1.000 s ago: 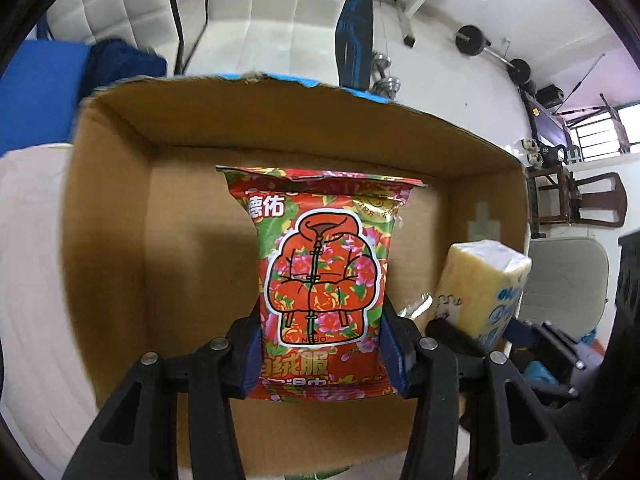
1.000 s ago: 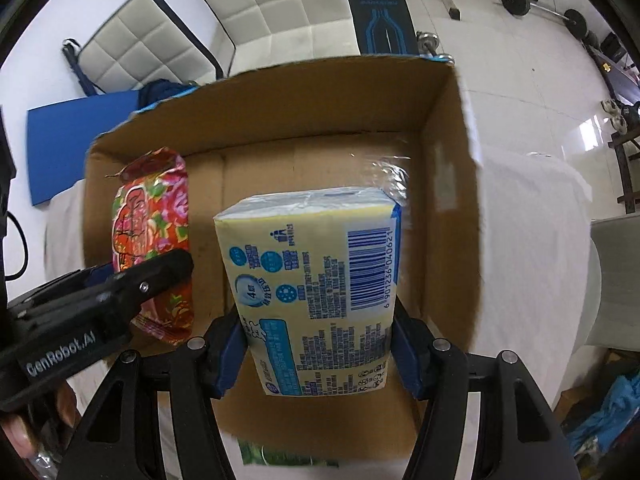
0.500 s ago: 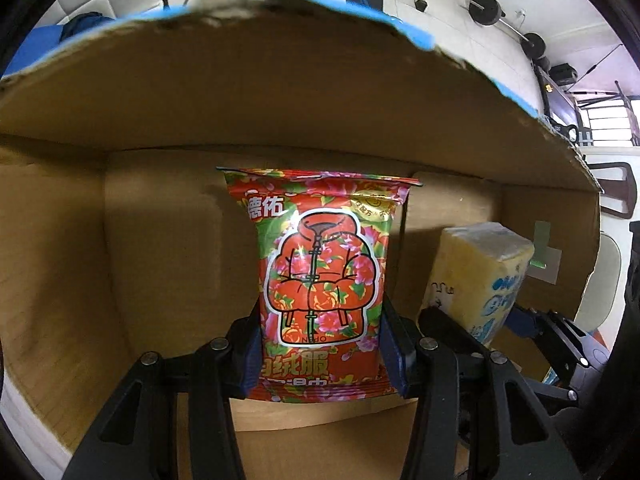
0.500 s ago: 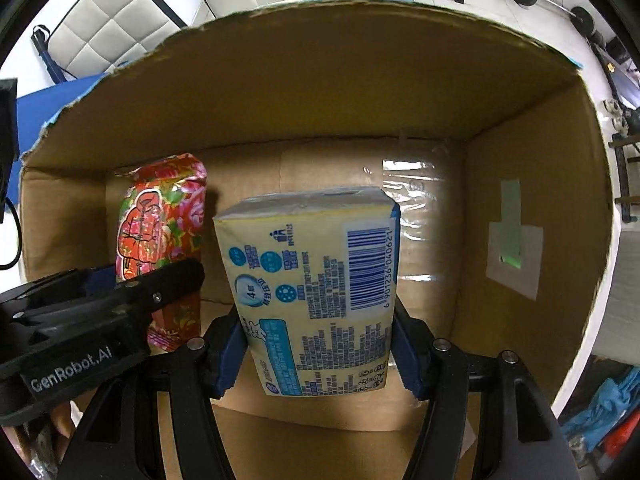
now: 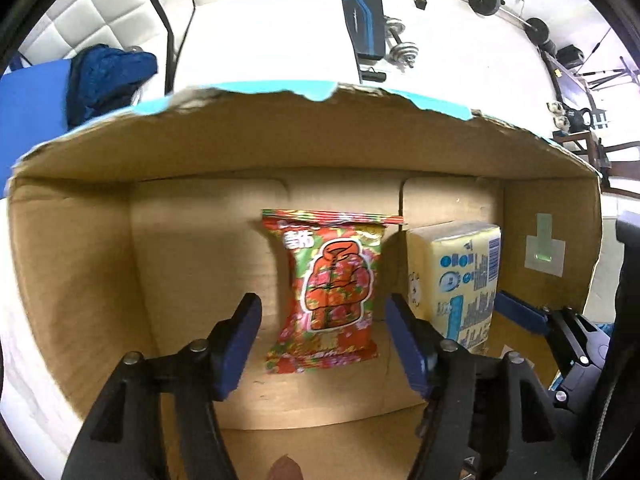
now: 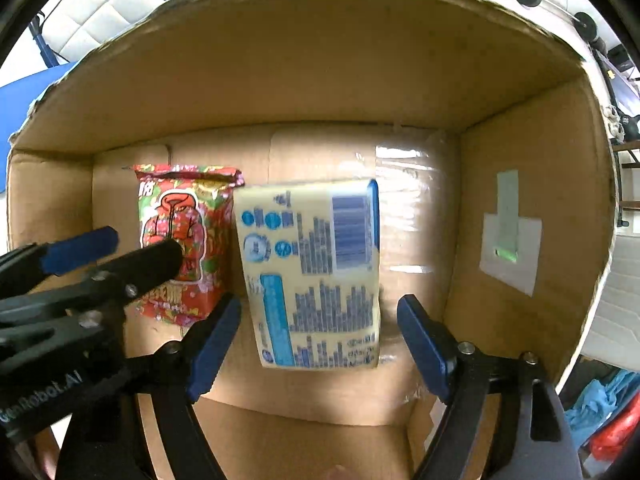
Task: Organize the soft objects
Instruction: 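Lower the carton and red bag into the box and open both tools, then grasp the green pack with the right tool while the left tool grasps the orange seed bag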
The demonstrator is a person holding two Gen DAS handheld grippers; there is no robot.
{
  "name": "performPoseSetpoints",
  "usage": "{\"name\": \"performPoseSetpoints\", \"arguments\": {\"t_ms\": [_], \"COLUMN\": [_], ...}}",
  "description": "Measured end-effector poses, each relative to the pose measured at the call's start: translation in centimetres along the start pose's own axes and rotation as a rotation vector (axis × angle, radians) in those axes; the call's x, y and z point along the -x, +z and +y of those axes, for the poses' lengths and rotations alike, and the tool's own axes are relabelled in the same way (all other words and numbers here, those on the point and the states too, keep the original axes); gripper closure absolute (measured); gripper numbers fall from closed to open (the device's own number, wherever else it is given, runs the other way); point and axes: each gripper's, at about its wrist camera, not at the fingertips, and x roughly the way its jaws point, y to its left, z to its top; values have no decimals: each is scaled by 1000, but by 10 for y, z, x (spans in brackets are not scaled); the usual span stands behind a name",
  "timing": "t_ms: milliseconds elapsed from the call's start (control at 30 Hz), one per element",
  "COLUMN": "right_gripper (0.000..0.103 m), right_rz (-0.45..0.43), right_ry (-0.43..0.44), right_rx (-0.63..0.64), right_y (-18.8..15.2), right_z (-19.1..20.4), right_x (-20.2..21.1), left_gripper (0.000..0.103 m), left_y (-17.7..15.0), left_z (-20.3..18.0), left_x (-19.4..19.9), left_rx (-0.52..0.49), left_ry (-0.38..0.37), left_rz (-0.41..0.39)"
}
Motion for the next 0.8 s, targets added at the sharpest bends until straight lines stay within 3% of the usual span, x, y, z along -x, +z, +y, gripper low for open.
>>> {"name": "performPoseSetpoints", "arguments": {"t_ms": [67, 133, 333, 600, 800], "right_gripper": [17, 14, 5, 0, 0], "right_rz": [-2, -10, -32, -100, -184], "right_ry": [4, 6, 17, 20, 5], "right_rx": [4, 6, 12, 5, 31], "right_y": [-5, -12, -41, -98, -136], "right_z": [3, 5, 11, 18, 17], "right_x": [3, 8, 23, 50, 76], "left_gripper": [29, 29, 3, 3, 3], "left_y": [-7, -12, -47, -99, -138], "left_z": [6, 12, 36, 47, 33], "left_x": [8, 15, 37, 68, 92], "left_rx": [7, 15, 32, 42, 31], "left_ry": [10, 15, 40, 99, 133], "left_rz": [-15, -30, -89, -203, -313]}}
